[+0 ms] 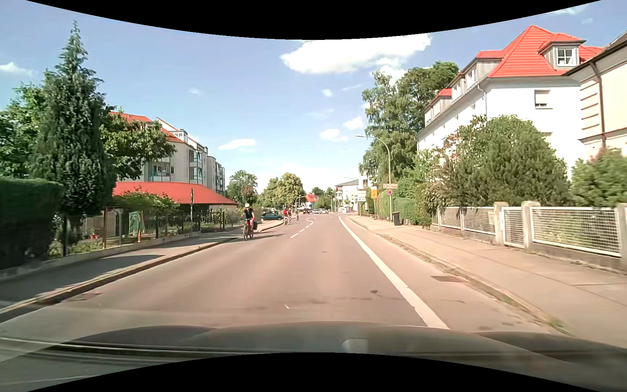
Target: Follow the waypoints while adhering to traffic rules and regulations
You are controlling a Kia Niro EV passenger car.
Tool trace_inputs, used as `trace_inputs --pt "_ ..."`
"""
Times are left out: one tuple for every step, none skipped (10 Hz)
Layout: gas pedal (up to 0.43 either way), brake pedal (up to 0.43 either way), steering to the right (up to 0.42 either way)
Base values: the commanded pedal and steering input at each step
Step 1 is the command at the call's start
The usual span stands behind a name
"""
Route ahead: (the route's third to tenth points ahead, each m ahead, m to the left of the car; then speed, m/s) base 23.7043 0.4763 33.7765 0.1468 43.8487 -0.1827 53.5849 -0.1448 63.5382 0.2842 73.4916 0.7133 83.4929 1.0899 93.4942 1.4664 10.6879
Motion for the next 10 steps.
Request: trace_inputs --pt "0.0 0.024 -0.001" --pt "0.0 0.024 -0.001" --pt "0.0 0.024 -0.001" --pt "0.0 0.03 -0.001" --pt "0.0 0.03 -0.001" --pt "0.0 0.03 -0.001" --pt "0.0 0.049 -0.001" --pt "0.0 0.085 -0.001" --pt "0.0 0.104 -0.001" --pt "0.0 0.116 -0.001"
